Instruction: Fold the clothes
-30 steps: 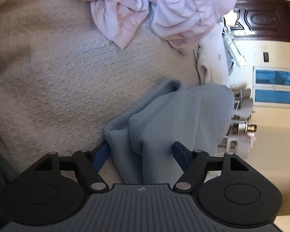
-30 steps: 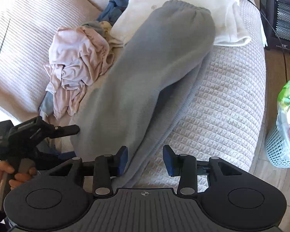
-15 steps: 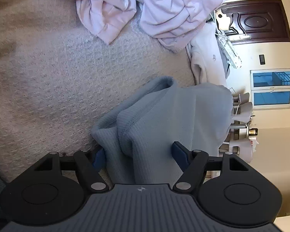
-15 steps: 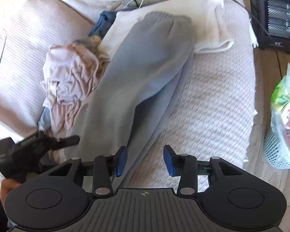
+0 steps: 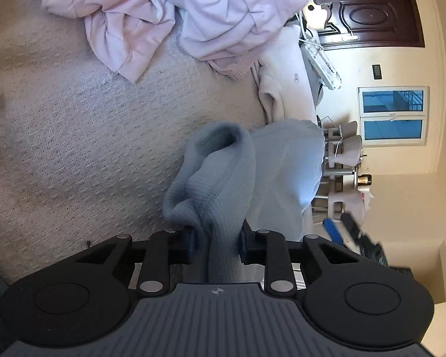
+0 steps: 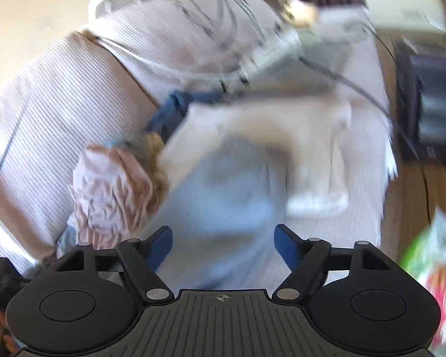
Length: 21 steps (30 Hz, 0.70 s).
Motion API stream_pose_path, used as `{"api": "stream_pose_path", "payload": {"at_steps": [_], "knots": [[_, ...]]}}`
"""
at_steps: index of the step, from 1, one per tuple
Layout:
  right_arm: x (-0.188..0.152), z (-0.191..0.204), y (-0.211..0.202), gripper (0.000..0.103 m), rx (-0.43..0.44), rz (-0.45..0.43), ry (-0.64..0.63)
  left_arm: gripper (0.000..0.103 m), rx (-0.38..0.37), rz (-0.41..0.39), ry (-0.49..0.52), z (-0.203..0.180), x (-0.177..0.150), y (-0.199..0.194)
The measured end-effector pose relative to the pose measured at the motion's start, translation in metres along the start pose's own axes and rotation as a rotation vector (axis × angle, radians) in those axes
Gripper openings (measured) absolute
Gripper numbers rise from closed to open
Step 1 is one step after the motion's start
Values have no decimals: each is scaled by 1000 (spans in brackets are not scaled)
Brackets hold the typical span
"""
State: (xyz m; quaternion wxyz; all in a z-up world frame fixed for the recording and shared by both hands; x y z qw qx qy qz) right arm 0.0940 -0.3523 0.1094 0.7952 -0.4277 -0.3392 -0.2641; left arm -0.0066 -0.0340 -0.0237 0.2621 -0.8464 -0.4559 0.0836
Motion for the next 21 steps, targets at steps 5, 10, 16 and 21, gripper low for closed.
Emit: {"api": "stream_pose_path", "payload": {"at_steps": [5, 10, 16, 21], "knots": [[23, -27, 37, 78, -8, 23, 109, 24, 21, 13, -24, 10, 0, 5], [30, -31, 77, 78, 8, 74, 62, 25, 46, 17, -9, 14, 1, 13], [26, -33, 104, 78, -15, 118, -14, 29, 63, 24, -7, 19, 2, 16], [22, -41, 101, 78, -2, 110, 16, 34, 71, 30, 15, 22, 1, 20]]}}
Point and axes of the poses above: each gripper's, at about its wrist camera, not at the fingertips, and y roughly the way its jaws point, z to its left, x to its top, the point moved 6 cm from there along y, roughly the way its jaws point, and after that the axes turned 8 degrees about -z, right-handed, at the moved point
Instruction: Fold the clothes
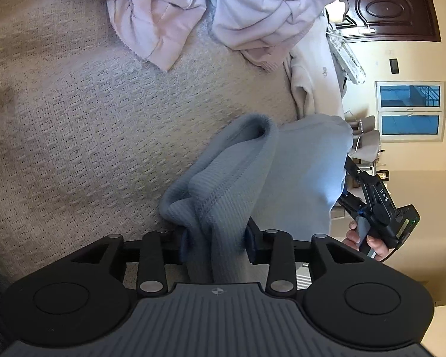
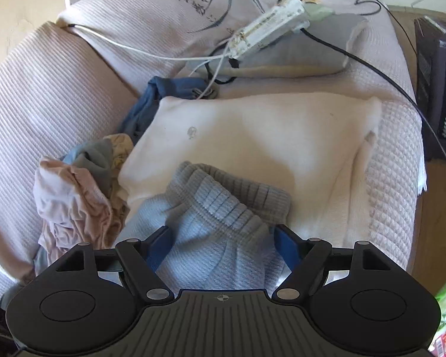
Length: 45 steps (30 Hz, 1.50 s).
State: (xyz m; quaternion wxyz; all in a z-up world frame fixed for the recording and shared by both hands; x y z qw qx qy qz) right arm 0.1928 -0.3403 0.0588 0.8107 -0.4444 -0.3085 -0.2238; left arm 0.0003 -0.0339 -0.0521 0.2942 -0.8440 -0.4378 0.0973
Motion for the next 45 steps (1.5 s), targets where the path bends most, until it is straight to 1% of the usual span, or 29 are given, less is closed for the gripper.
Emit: {"api": "stream_pose_path", "payload": {"at_steps": [4, 7, 8, 9, 10, 11, 13, 14, 16, 17, 18, 21, 24, 27, 30, 32, 34, 35, 38, 39, 42, 43, 45], "knots": [[-2, -1, 6, 79, -22, 7, -1, 37, -6, 5, 4, 2, 1, 3], [-6, 4, 14, 82, -66, -7, 2, 33, -17, 5, 45, 0, 0, 4], [-7, 5, 14, 82, -80, -14, -2, 30, -25, 7, 40, 0, 1, 4], [-8, 6, 13, 79, -94, -20, -3, 28, -36, 12, 23, 1, 1, 3], [-8, 6, 12, 69, -109, -23, 0, 27, -48, 17, 4, 1, 2, 2], [-8, 7, 10, 64, -126, -24, 4, 26, -55, 20, -4, 2, 2, -1], [-7, 8, 5, 48, -154, -24, 13, 25, -68, 23, -3, -2, 4, -4], [-7, 11, 3, 44, -166, -21, 11, 24, -76, 26, -4, -5, 5, -6], [-5, 21, -4, 36, -204, -31, -21, 23, -115, 44, -36, -10, 10, -9], [-4, 27, -9, 35, -214, -41, -39, 22, -138, 51, -48, -13, 13, -13], [-2, 33, -16, 35, -223, -54, -45, 22, -156, 54, -37, -18, 19, -18], [3, 46, -40, 34, -229, -94, -28, 22, -179, 51, 28, -36, 41, -35], [6, 55, -67, 34, -200, -134, 16, 22, -183, 43, 78, -51, 67, -53], [2, 60, -82, 34, -160, -142, 72, 22, -144, 11, 177, -61, 88, -72], [-9, 58, -71, 34, -144, -133, 79, 22, -92, -23, 206, -52, 103, -72], [-17, 54, -53, 35, -141, -117, 88, 22, -50, -25, 210, -41, 108, -62], [-24, 50, -35, 36, -148, -107, 67, 23, -4, -26, 207, -29, 110, -50], [-26, 47, -26, 36, -155, -99, 52, 23, 15, -39, 219, -25, 110, -45], [-26, 40, -8, 39, -151, -107, 22, 26, 36, -60, 223, -15, 113, -42], [-26, 39, -5, 39, -155, -101, 8, 27, 39, -60, 206, -12, 114, -40], [-27, 38, 1, 41, -182, -66, -21, 30, 81, -72, 211, -4, 117, -36], [-28, 41, 1, 45, -189, -56, -29, 32, 86, -72, 211, -2, 117, -36], [-28, 49, -2, 49, -208, -44, -88, 33, 87, -71, 208, 1, 117, -35]]}}
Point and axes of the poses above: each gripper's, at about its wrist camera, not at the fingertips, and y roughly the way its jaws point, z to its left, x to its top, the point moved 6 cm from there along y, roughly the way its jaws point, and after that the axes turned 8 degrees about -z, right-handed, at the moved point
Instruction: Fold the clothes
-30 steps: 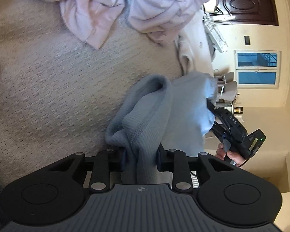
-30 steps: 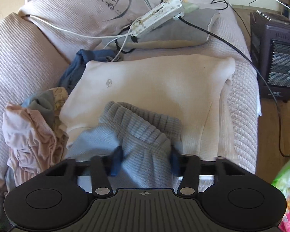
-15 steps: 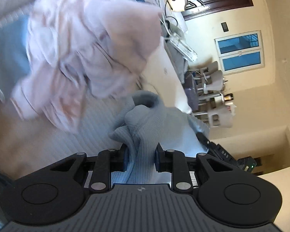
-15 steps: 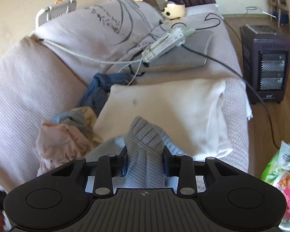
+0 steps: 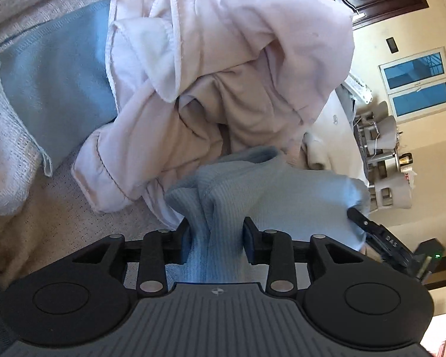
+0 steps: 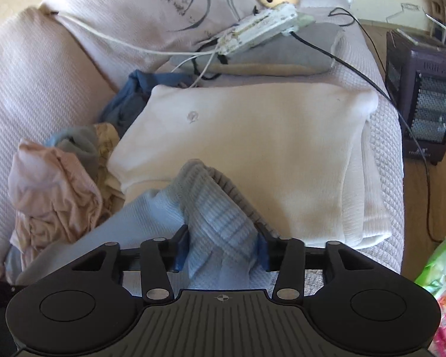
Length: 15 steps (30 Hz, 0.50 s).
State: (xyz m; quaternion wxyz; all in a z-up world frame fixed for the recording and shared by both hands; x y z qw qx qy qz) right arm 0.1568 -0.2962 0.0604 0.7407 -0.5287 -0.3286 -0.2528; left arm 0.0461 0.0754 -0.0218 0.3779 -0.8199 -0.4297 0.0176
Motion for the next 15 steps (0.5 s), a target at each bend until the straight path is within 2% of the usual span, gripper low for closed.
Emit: {"api": "stream_pose_path", "payload": {"at_steps": [3, 4, 9, 15], "knots": [[2, 6, -13, 71, -66, -16, -121, 34, -14, 16, -29, 4, 2, -1], [3, 7, -18, 74, -77, -23, -156, 34, -18, 22, -37, 4, 2, -1], [0, -3, -36, 76, 49, 29, -189, 37, -28, 15, -43, -3, -2, -13], [8, -11, -29, 83, 168, 96, -234, 57, -22, -2, -27, -5, -16, -33]]}}
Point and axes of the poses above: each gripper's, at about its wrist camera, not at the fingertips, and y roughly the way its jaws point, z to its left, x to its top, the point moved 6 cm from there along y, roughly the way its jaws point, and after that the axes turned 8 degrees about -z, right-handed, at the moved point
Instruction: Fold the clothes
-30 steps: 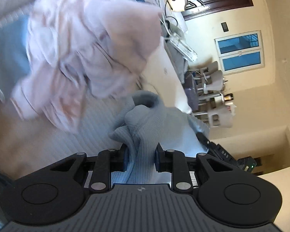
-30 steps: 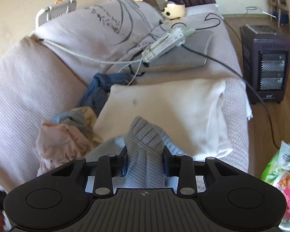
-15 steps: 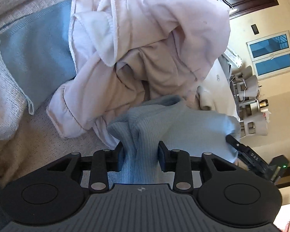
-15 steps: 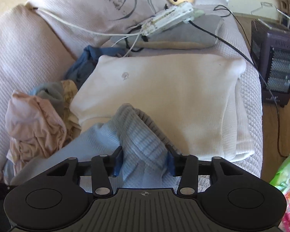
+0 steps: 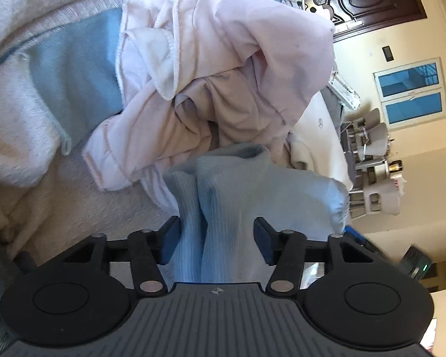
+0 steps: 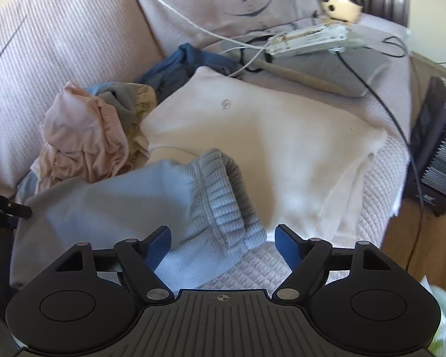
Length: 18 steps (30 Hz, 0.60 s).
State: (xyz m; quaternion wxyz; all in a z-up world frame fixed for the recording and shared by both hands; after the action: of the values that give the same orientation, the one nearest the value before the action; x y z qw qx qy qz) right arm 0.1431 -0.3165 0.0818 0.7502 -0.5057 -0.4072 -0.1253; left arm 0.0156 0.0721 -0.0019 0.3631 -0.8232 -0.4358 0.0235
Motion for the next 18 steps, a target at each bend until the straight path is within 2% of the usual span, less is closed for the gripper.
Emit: {"api": "stream_pose_path", "payload": {"at_steps": [4, 7, 10, 11, 13, 16, 17, 18], "knots": [[15, 3, 16, 85, 95, 41, -34, 61, 15, 45, -45, 10, -17, 1], [21, 6, 34, 85, 136, 104, -92, 61, 23, 64, -37, 13, -26, 7], [23, 4, 50, 85, 163, 157, -116, 64, -11, 73, -40, 8, -32, 16], [23, 3, 57, 85, 172, 172, -113, 68, -3, 84, -32, 7, -35, 22], [20, 2, 67, 85, 192, 221, -100, 68, 24, 121, -8, 7, -42, 37], [16, 6, 79, 88, 210, 258, -89, 72, 47, 122, 76, -1, -45, 50], [17, 7, 80, 88, 207, 256, -85, 71, 49, 113, 97, -6, -45, 51], [17, 7, 80, 88, 200, 253, -78, 64, 54, 95, 119, -10, -46, 51]]}}
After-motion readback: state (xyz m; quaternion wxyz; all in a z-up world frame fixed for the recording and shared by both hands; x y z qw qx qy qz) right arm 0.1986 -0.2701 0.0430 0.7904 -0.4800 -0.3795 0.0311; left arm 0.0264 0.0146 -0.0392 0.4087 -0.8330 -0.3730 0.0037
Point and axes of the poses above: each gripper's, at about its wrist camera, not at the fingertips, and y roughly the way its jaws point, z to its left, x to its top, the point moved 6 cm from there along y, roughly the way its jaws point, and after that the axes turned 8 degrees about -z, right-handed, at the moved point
